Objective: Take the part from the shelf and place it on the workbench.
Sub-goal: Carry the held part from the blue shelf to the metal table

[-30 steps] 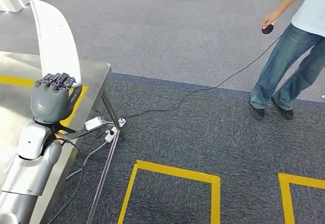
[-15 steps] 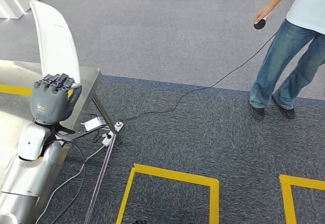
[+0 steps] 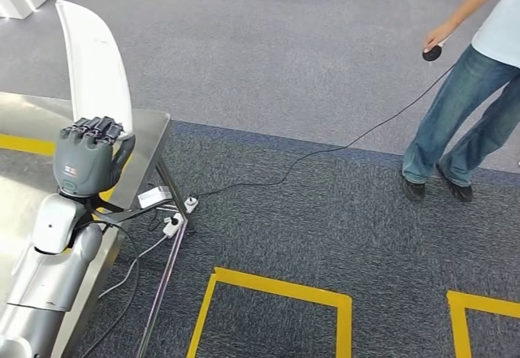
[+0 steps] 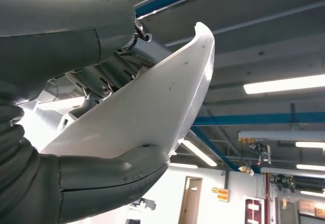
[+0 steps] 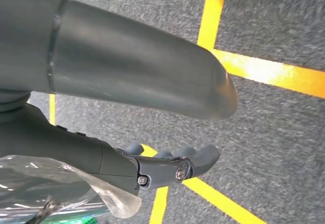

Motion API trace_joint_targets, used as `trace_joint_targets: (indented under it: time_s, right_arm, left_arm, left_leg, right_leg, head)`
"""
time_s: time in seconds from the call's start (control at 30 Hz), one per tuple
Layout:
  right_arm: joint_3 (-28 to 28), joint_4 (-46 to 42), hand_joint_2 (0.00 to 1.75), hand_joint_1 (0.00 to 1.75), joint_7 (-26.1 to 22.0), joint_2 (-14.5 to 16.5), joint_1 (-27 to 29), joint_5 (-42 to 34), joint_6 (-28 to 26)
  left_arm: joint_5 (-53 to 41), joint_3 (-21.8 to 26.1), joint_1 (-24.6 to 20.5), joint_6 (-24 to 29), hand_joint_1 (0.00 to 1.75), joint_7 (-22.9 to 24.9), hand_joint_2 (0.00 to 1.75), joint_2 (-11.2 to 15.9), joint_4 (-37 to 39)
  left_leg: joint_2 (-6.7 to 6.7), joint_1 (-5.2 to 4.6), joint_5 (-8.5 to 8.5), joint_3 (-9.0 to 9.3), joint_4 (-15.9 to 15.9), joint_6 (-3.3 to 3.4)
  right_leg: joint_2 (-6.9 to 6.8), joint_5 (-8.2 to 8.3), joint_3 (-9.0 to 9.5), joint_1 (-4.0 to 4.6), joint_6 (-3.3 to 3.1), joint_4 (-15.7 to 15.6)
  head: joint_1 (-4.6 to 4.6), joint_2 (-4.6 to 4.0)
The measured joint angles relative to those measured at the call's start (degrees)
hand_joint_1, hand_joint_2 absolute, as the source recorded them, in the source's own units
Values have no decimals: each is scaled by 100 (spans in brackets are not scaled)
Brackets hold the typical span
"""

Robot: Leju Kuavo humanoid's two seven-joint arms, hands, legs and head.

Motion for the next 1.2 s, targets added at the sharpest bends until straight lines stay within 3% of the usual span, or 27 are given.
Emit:
trace_joint_targets:
  time_s: [0.03,0.1,0.13,0.2,0.33,0.4,0.47,0.5,0.53,0.6,0.63,0.67,0.77,0.83,0.87,0.97,1.0,1.03,1.07,1.13,1.2]
  right_arm:
    - [0,0,0,0,1,-7,11,-1,0]
    - [0,1,0,0,2,-19,22,-1,0]
    - [0,1,0,0,2,-22,21,-1,1]
    - [0,2,0,0,1,-24,15,0,2]
    - [2,2,0,0,2,-24,30,1,2]
    - [2,2,0,0,0,-25,29,2,2]
    - [2,2,0,0,1,-28,28,2,2]
    - [2,2,0,0,1,-30,33,1,2]
    - [2,2,0,0,1,-30,38,1,2]
    - [2,2,0,0,1,-30,44,1,2]
    - [2,3,0,0,1,-30,42,1,2]
    - [2,3,0,0,1,-30,37,2,2]
    - [2,4,0,0,0,-29,19,2,2]
    - [2,2,0,0,0,-30,9,2,1]
    - [3,1,0,0,0,-29,3,2,1]
    - [9,1,0,0,1,-27,4,3,2]
    - [10,1,0,0,1,-30,12,2,2]
    - [11,2,0,0,2,-33,22,2,2]
    - [11,2,0,0,2,-36,32,1,2]
    - [11,3,0,0,5,-39,42,1,14]
    - [11,4,0,0,21,-38,32,1,76]
  left_arm:
    - [0,-1,5,0,175,-2,175,-11,9]
    - [0,-1,12,0,175,-2,175,-25,19]
    - [0,0,6,1,175,-2,175,-27,21]
    - [1,1,-6,4,175,-3,175,-29,25]
    - [1,-1,-19,10,175,-10,175,-34,27]
    - [2,1,-24,11,175,-11,175,-33,28]
    - [2,1,2,10,175,-11,175,-33,33]
    - [2,0,18,10,175,-11,175,-33,37]
    - [2,-1,29,9,175,-11,175,-33,40]
    - [2,-1,35,9,175,-11,175,-33,44]
    - [2,-1,35,9,175,-11,175,-33,45]
    - [2,-1,29,9,175,-11,175,-32,46]
    - [2,3,13,11,175,-13,175,-32,48]
    - [2,7,8,13,175,-14,175,-33,45]
    - [1,8,1,13,175,-15,175,-33,44]
    - [1,8,-8,13,175,-16,175,-43,45]
    - [0,7,0,13,175,-16,175,-49,46]
    - [0,5,6,13,175,-17,175,-54,46]
    - [0,4,11,13,175,-17,175,-57,46]
    - [78,4,9,13,175,-39,175,-60,51]
    - [544,4,-34,12,175,-148,175,-64,131]
  left_leg:
    - [-7,2,-42,43,9,-8]
    - [-16,4,-145,137,35,-47]
    - [-17,-4,-198,164,63,-75]
    - [-16,-23,-255,174,84,-124]
    - [-11,-14,-400,149,241,-217]
    - [-6,7,-639,-149,844,-273]
    - [-6,34,-821,-605,1564,-308]
    - [-6,48,-770,-754,1715,-317]
    - [-5,59,-602,-798,1645,-317]
    - [-2,70,-65,-609,987,-292]
    - [5,59,123,-484,662,-273]
    - [10,45,203,-372,399,-246]
    - [0,6,104,-260,166,-174]
    - [-9,18,87,-180,86,-118]
    - [-7,29,76,-124,46,-82]
    - [4,16,-11,-11,27,-5]
    - [0,9,-49,30,27,3]
    - [-8,6,-90,80,28,1]
    - [-17,6,-140,144,31,-9]
    - [-25,-4,-254,267,46,-52]
    - [-29,-21,-333,310,75,-106]
  right_leg:
    - [-1,204,-12,0,3,-145]
    - [-7,699,221,0,-3,-853]
    - [-6,835,375,3,-18,-1193]
    - [1,829,529,16,-76,-1452]
    - [6,752,650,-1,-220,-1519]
    - [3,701,738,-11,-276,-1541]
    - [4,639,802,-7,-291,-1542]
    - [7,605,841,-6,-289,-1542]
    - [10,570,888,-5,-283,-1542]
    - [17,487,1007,-7,-256,-1545]
    - [19,448,1058,0,-231,-1547]
    - [21,417,1085,4,-202,-1551]
    - [3,371,1100,-5,-99,-1591]
    - [-10,303,1064,-16,-38,-1515]
    - [-11,221,958,-16,-20,-1320]
    - [-10,-89,225,-19,-12,-181]
    - [-11,-65,18,-19,-10,47]
    - [-11,89,-70,-18,-13,31]
    - [-11,347,-40,-18,-20,-212]
    - [-14,849,235,-11,-36,-977]
    - [-14,969,464,-3,-61,-1437]
  head:
    - [1,0]
    - [2,0]
    - [3,0]
    - [2,0]
    - [-34,1]
    - [-61,0]
    - [-63,0]
    - [-64,0]
    - [-66,0]
    - [-67,0]
    - [-66,0]
    - [-67,0]
    - [-75,2]
    - [-68,1]
    - [-62,1]
    - [-48,0]
    - [-48,0]
    - [-46,0]
    - [-45,0]
    - [-43,0]
    - [-50,0]
